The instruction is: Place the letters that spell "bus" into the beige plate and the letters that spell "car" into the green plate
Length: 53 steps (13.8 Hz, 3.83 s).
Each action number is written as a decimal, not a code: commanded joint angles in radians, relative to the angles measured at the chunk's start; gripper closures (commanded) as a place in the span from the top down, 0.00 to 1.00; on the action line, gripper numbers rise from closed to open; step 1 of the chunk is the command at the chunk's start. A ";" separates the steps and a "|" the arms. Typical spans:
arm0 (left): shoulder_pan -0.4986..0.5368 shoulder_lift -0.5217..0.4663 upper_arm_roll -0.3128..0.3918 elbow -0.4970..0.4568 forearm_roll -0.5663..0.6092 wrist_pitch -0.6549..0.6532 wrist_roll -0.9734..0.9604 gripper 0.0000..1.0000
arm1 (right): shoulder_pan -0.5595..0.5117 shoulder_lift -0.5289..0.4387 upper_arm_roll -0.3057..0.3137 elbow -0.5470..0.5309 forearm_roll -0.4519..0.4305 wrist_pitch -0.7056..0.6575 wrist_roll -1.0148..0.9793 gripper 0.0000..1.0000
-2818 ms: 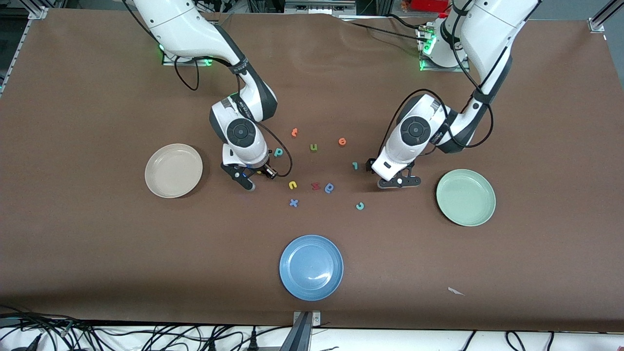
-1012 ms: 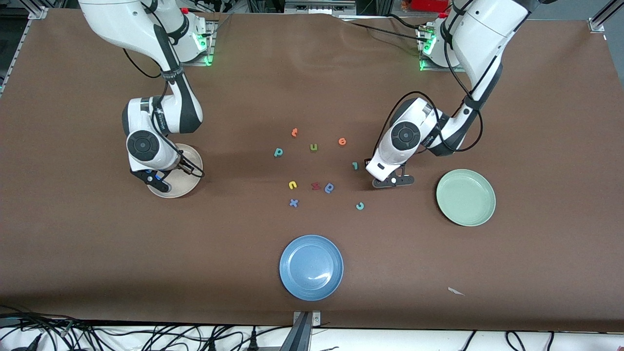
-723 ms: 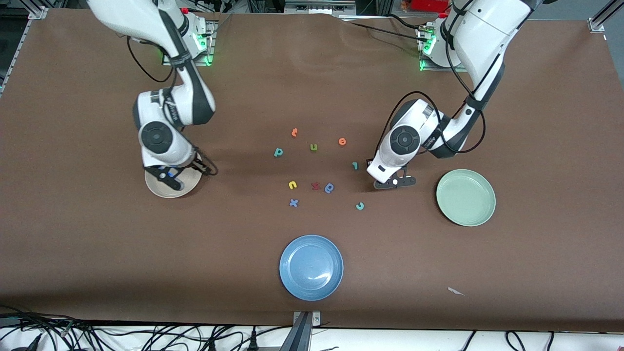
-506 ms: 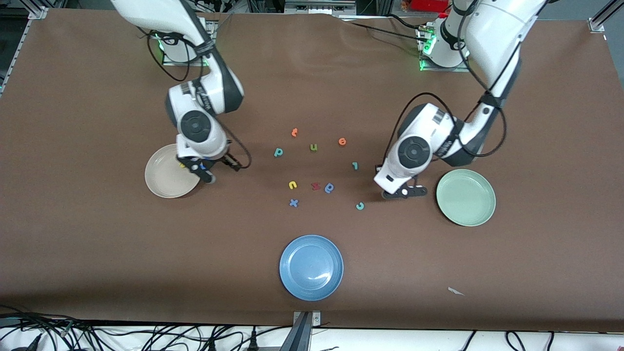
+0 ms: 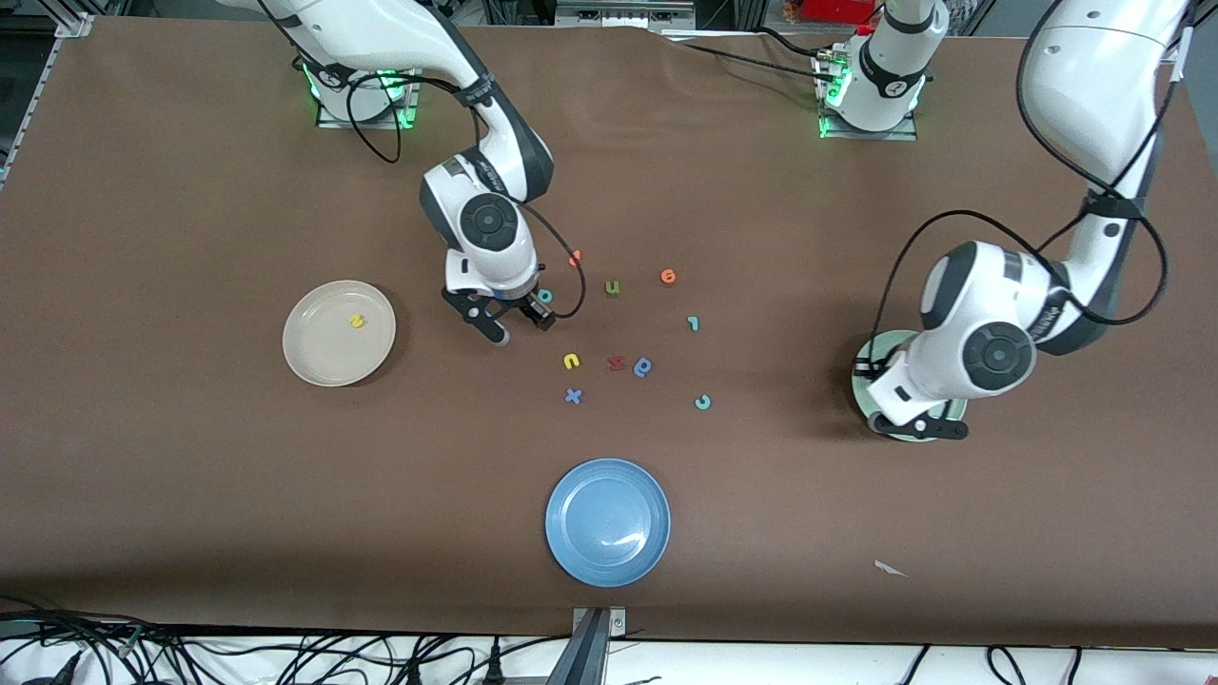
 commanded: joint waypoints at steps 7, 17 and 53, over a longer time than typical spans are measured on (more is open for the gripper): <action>0.083 0.054 -0.013 -0.049 0.074 0.160 0.242 1.00 | 0.050 0.043 0.012 0.005 0.038 0.025 0.049 0.37; -0.010 0.038 -0.192 -0.085 -0.053 0.226 -0.322 1.00 | 0.040 -0.087 -0.202 0.014 0.036 -0.305 -0.294 0.10; -0.244 0.141 -0.233 -0.168 0.143 0.364 -0.931 0.06 | 0.010 0.020 -0.128 0.149 0.185 0.013 -1.155 0.99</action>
